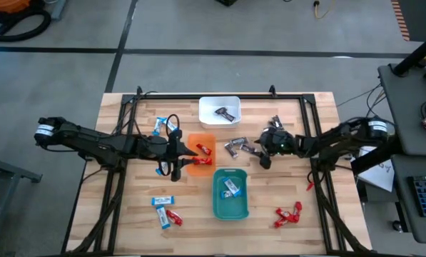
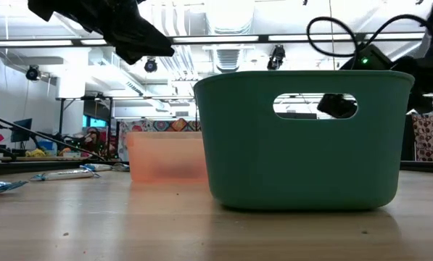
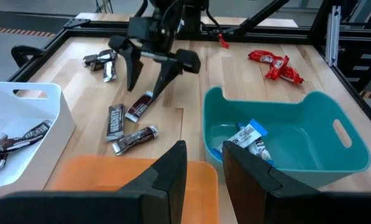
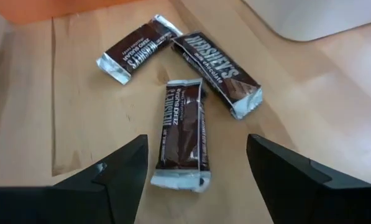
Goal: Sort candy
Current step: Put the brown chocolate bar into the white bin
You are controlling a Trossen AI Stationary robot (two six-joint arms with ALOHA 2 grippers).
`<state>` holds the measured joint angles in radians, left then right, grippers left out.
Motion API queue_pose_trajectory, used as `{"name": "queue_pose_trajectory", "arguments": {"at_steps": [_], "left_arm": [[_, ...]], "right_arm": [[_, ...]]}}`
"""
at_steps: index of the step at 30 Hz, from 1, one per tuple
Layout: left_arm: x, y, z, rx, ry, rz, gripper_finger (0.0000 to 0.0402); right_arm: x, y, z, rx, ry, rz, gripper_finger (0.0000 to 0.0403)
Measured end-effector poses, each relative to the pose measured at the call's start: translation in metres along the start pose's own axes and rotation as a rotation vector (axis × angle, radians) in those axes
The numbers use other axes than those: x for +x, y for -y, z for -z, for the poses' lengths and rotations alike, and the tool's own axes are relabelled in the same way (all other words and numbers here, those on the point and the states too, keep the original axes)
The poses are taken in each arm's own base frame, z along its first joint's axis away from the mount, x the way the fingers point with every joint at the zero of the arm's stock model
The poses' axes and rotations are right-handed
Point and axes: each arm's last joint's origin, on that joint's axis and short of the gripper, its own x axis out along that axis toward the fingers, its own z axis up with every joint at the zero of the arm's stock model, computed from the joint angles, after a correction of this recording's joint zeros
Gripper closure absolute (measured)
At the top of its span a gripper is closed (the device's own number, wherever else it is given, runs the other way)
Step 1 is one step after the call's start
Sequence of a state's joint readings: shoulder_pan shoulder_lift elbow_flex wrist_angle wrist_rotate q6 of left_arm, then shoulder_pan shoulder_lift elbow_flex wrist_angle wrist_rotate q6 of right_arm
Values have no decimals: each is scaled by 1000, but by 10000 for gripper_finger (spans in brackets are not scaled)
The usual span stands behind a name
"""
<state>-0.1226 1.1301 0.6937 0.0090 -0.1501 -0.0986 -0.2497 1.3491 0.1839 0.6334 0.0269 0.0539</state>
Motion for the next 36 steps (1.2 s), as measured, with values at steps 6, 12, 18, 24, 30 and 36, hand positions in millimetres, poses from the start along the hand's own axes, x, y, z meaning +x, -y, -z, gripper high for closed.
{"name": "queue_pose_trajectory", "arguments": {"at_steps": [6,12,18,24,30,36], "left_arm": [[0,0,0,0,-1,0,314],[0,0,0,1,-1,0,314],[0,0,0,1,-1,0,314],[0,0,0,1,-2,0,314],[0,0,0,8,-2,0,314],[0,0,0,8,-2,0,314]], "right_arm": [[18,-2,-2,-7,-52,-2,156],[30,-2,-2,-8,-76,14,185],[32,-1,6,2,-116,34,254],[31,-1,8,16,-123,37,317],[27,-1,1,26,-86,31,321],[16,-2,-11,25,-37,5,331]]}}
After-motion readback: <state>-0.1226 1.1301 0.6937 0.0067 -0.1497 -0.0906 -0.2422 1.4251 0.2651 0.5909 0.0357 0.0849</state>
